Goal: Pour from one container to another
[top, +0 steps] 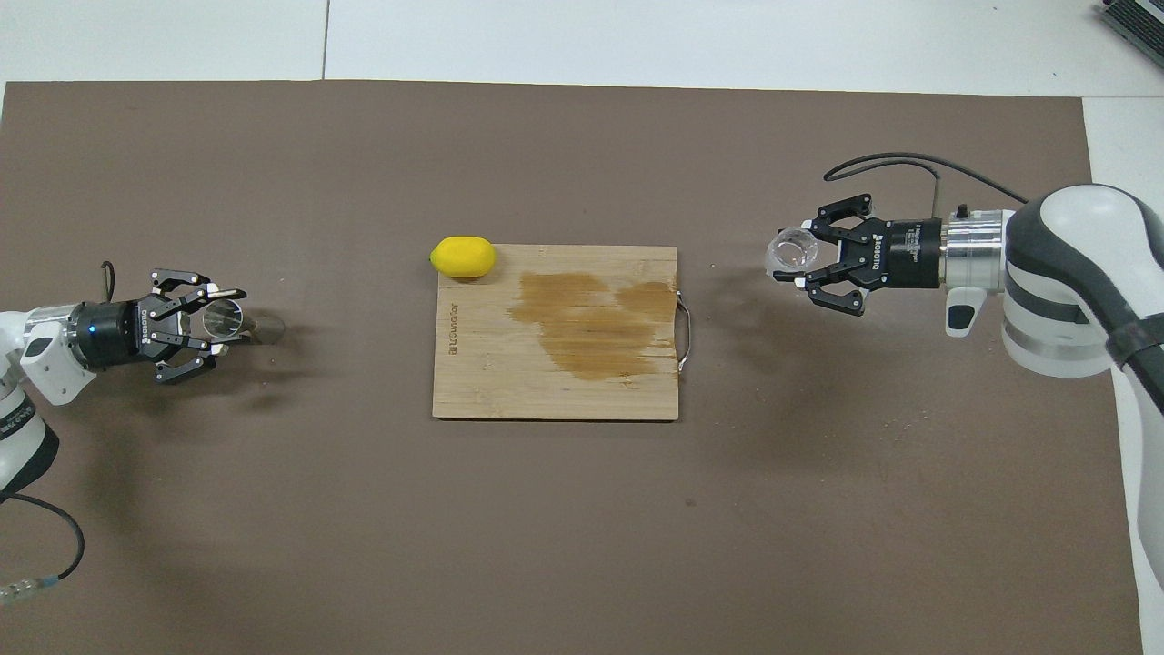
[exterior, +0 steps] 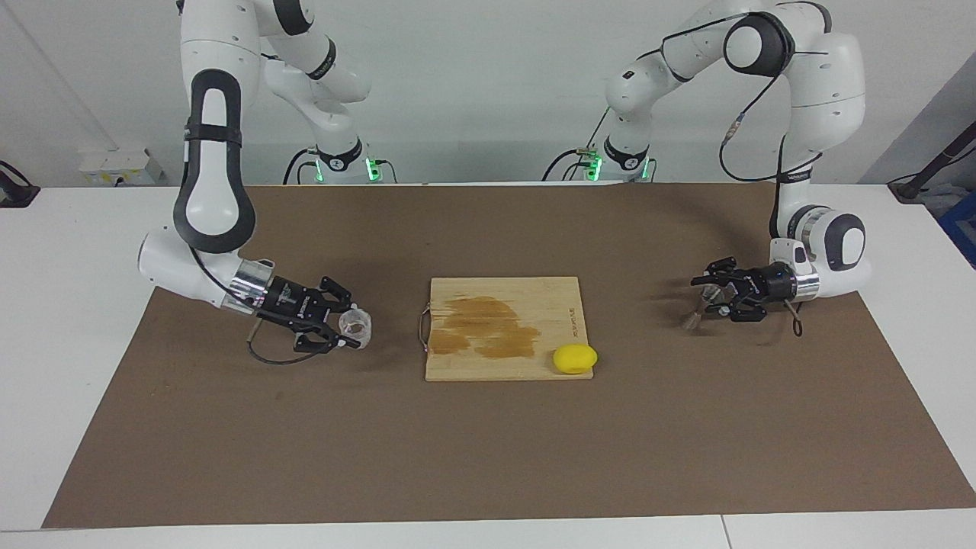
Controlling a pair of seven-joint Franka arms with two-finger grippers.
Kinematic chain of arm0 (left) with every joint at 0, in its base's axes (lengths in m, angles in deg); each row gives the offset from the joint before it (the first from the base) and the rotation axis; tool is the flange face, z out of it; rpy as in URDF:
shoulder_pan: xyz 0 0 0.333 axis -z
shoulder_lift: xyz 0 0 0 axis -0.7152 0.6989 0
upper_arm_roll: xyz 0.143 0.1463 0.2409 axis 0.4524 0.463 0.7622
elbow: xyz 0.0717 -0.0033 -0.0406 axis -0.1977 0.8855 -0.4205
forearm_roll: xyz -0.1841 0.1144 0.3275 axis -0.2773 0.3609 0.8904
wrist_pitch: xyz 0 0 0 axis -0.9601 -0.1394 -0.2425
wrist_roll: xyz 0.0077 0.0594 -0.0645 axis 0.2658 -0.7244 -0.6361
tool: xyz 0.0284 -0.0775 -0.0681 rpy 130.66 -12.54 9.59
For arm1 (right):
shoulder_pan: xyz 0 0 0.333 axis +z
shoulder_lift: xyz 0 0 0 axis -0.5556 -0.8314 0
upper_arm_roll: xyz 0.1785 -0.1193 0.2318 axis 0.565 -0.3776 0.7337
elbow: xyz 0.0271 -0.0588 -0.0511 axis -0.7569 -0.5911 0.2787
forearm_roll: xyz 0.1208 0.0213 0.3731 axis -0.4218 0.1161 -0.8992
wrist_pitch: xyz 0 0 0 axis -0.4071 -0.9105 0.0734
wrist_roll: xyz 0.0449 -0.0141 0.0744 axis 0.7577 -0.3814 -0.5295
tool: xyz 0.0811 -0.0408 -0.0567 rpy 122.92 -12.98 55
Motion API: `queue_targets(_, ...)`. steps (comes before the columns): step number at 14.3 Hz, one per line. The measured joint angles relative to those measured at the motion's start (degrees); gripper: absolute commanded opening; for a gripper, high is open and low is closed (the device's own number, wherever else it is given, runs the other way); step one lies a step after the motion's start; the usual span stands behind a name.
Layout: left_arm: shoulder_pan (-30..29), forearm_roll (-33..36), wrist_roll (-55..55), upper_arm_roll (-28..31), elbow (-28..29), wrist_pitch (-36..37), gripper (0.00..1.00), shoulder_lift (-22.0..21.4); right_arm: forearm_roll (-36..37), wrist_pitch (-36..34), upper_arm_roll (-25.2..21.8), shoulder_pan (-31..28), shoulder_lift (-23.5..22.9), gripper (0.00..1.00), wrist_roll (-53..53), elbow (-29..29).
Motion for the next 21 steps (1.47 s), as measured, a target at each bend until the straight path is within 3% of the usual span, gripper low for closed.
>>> queue_targets(1,0.0,0.0,0.0,0.0,0.0,0.0,0.32,-0.1,0.0,0.0,0.0,0.0,0.0,0.00,0.0,0.0)
queue_targets(7,0.0,0.0,0.0,0.0,0.1,-0.1,0.30,-0.2,-0.1,0.0,0.3,0.1,0.2,0.00,0.0,0.0)
queue_targets(9,0.1,0.0,0.0,-0.1,0.1,-0.3,0.19,-0.3,-0.8,0.0,0.3,0.1,0.3,0.00,0.0,0.0)
queue_targets(21,3.4,0.0,-5.9,-0.2,1.8,-1.2,0.14,-3.6,-0.9,-0.8,0.2,-0.2,1.2,0.00,0.0,0.0)
